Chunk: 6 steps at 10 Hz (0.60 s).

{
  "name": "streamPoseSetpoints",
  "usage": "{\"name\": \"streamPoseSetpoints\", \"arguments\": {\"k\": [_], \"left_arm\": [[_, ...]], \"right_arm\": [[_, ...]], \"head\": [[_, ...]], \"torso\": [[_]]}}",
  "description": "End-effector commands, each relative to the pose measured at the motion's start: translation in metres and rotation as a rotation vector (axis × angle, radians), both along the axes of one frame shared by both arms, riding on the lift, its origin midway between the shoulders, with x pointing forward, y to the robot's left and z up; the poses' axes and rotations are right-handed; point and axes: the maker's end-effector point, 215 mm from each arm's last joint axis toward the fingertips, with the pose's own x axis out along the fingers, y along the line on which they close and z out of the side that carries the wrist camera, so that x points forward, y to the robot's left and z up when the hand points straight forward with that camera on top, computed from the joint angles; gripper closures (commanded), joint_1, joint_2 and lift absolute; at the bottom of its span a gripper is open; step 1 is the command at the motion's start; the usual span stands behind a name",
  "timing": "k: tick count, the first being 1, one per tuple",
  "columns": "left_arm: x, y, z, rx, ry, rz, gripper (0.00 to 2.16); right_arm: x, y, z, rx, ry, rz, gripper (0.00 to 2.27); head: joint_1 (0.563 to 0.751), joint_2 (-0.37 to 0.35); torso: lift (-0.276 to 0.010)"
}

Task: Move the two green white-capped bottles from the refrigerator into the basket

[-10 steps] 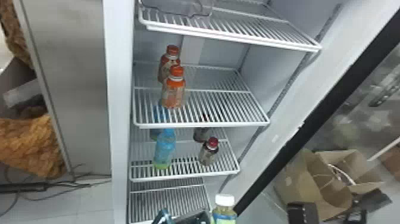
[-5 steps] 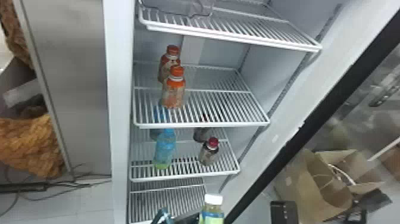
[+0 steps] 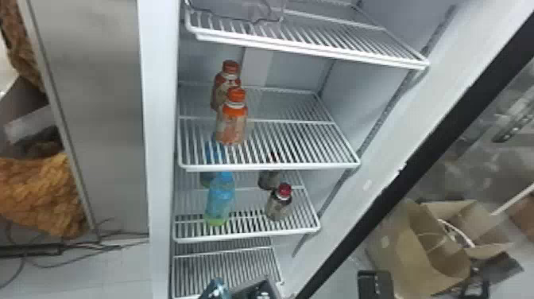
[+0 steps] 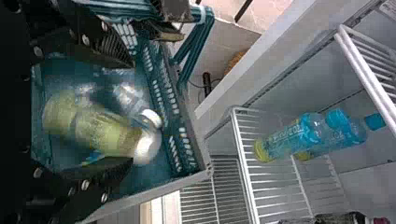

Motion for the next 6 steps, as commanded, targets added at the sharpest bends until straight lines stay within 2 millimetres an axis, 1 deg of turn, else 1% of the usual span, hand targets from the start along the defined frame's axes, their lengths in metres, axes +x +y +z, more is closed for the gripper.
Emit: {"name": "streamPoseSetpoints", "arguments": {"k": [1, 2, 3, 4, 6], "left_arm": [[0.000, -0.001, 0.001, -0.001, -0.001, -0.002, 1.22], [0.000, 0.000, 0.000, 0.000, -0.001, 0.000, 1.21], [0.000, 0.000, 0.000, 0.000, -0.001, 0.000, 1.21], [0.000, -0.001, 0.001, -0.001, -0.001, -0.002, 1.22], [0.000, -0.001, 0.001, -0.001, -0.002, -0.004, 1.22]], "right_arm": [[0.002, -0.001, 0.002, -0.004, -0.007, -0.002, 0.10], [0.003, -0.004, 0.004, -0.014, -0.014, -0.004, 0.10], [0.006, -0.011, 0.008, -0.045, -0.032, -0.012, 0.10], [0.016, -0.028, 0.018, -0.115, -0.076, -0.038, 0.10], [0.034, -0.069, 0.037, -0.252, -0.154, -0.097, 0.10]], "head": [[0.695, -0.350], [0.695, -0.350], [0.695, -0.350], [0.695, -0.350], [0.695, -0.350]], "torso": [[-0.004], [-0.004], [-0.004], [-0.004], [-0.004]]}}
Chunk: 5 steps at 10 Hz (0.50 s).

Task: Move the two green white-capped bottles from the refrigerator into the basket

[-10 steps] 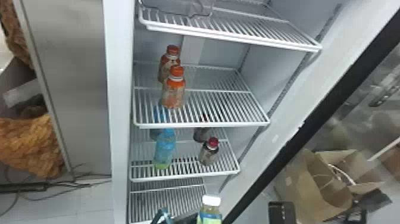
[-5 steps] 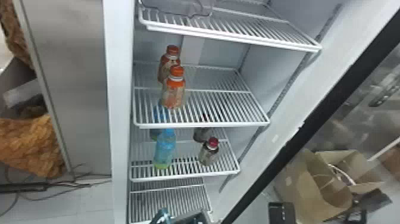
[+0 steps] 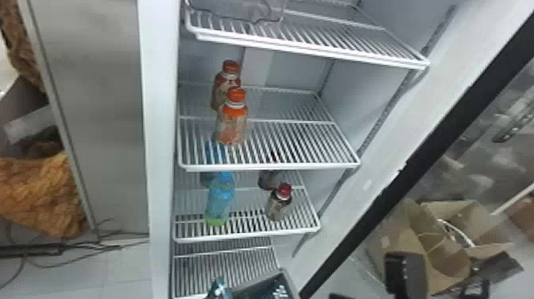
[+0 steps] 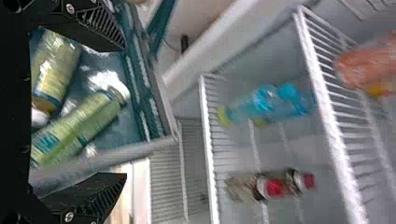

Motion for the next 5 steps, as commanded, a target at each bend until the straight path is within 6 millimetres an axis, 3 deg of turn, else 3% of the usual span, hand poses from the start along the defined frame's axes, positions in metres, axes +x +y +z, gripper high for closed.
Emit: {"name": "streamPoseSetpoints", "arguments": {"k": [1, 3, 5], "left_arm": [[0.000, 0.000, 0.000, 0.001, -0.001, -0.001, 1.21], [-0.001, 0.000, -0.001, 0.002, 0.001, -0.003, 1.22], [-0.001, -0.001, 0.000, -0.001, 0.002, -0.002, 1.21]], "right_arm": [[0.014, -0.029, 0.018, -0.097, -0.066, -0.043, 0.10], [0.050, -0.050, 0.056, -0.162, -0.254, -0.087, 0.10], [0.075, -0.056, 0.082, -0.139, -0.413, -0.110, 0.10]], "head": [[0.695, -0.350], [0.695, -0.350], [0.695, -0.350]], "torso": [[-0.004], [-0.004], [-0.004]]}}
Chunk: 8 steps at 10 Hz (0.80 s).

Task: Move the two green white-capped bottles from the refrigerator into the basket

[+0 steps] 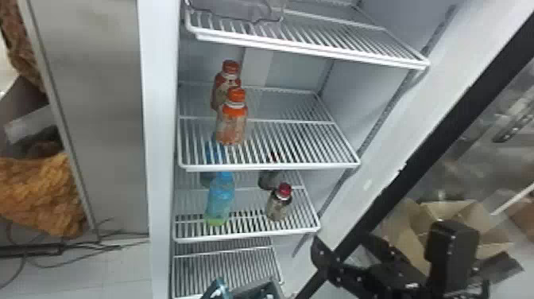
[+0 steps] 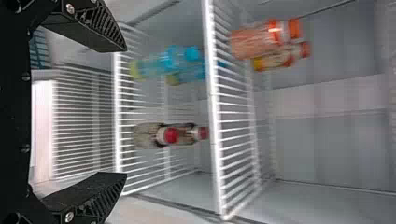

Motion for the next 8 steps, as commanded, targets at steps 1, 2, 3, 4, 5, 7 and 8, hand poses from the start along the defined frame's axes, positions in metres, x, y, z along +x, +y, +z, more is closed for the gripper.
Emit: {"name": "streamPoseSetpoints", "arguments": {"k": [1, 2, 3, 4, 5, 7, 8], "left_arm": [[0.000, 0.000, 0.001, -0.003, 0.001, 0.001, 1.22], [0.000, 0.000, 0.001, -0.003, 0.001, 0.001, 1.21], [0.000, 0.000, 0.001, -0.003, 0.001, 0.001, 1.21], [0.001, 0.000, 0.000, -0.002, 0.003, 0.004, 1.21], [0.002, 0.001, -0.001, -0.002, 0.005, 0.007, 1.22], [0.002, 0.001, -0.001, -0.004, 0.006, 0.008, 1.21], [0.003, 0.000, 0.000, -0.005, 0.005, 0.011, 1.21]], "right_arm": [[0.024, -0.003, 0.021, 0.033, -0.157, 0.010, 0.10], [0.037, -0.008, 0.034, 0.035, -0.251, 0.016, 0.10], [0.045, -0.011, 0.046, 0.033, -0.334, 0.013, 0.10], [0.050, -0.014, 0.049, 0.034, -0.388, 0.017, 0.10], [0.054, -0.016, 0.047, 0.030, -0.421, 0.023, 0.10], [0.058, -0.017, 0.042, 0.013, -0.470, 0.028, 0.10], [0.058, -0.016, 0.041, 0.008, -0.485, 0.029, 0.10]], "head": [[0.695, -0.350], [0.695, -0.350], [0.695, -0.350], [0.695, -0.350], [0.695, -0.350], [0.695, -0.350], [0.695, -0.350]], "torso": [[-0.004], [-0.004], [-0.004], [-0.004], [-0.004], [-0.004], [-0.004]]}}
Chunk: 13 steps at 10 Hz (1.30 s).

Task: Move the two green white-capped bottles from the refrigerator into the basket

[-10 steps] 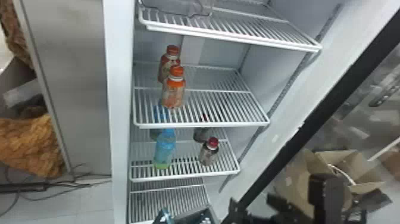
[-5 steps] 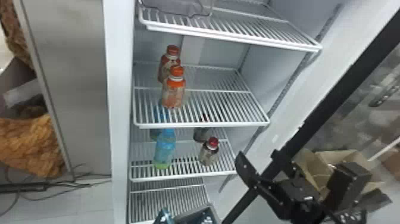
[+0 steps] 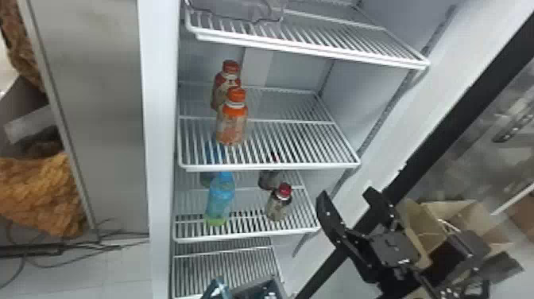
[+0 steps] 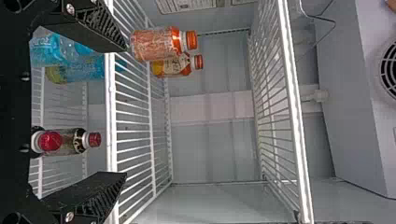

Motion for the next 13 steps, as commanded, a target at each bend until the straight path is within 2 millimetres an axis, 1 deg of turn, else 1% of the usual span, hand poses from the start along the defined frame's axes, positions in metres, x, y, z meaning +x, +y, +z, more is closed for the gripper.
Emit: {"name": "streamPoseSetpoints", "arguments": {"k": [1, 5, 8, 13], "left_arm": [[0.0007, 0.0005, -0.0001, -0.002, 0.002, 0.005, 1.21], [0.0005, 0.0004, -0.0004, 0.000, 0.001, 0.005, 1.21], [0.0005, 0.0007, -0.0007, -0.001, 0.003, 0.007, 1.21], [0.0005, 0.0007, -0.0007, -0.001, 0.003, 0.007, 1.22]], "right_arm": [[-0.0007, 0.0029, -0.0014, -0.009, -0.029, 0.001, 0.10], [-0.0040, 0.0122, -0.0053, -0.023, -0.063, 0.011, 0.10], [-0.0044, 0.0103, -0.0050, -0.025, -0.068, 0.007, 0.10], [-0.0051, 0.0099, 0.0021, -0.033, -0.094, 0.005, 0.10]], "head": [[0.695, -0.350], [0.695, -0.350], [0.695, -0.350], [0.695, -0.350]], "torso": [[-0.004], [-0.004], [-0.004], [-0.004]]}}
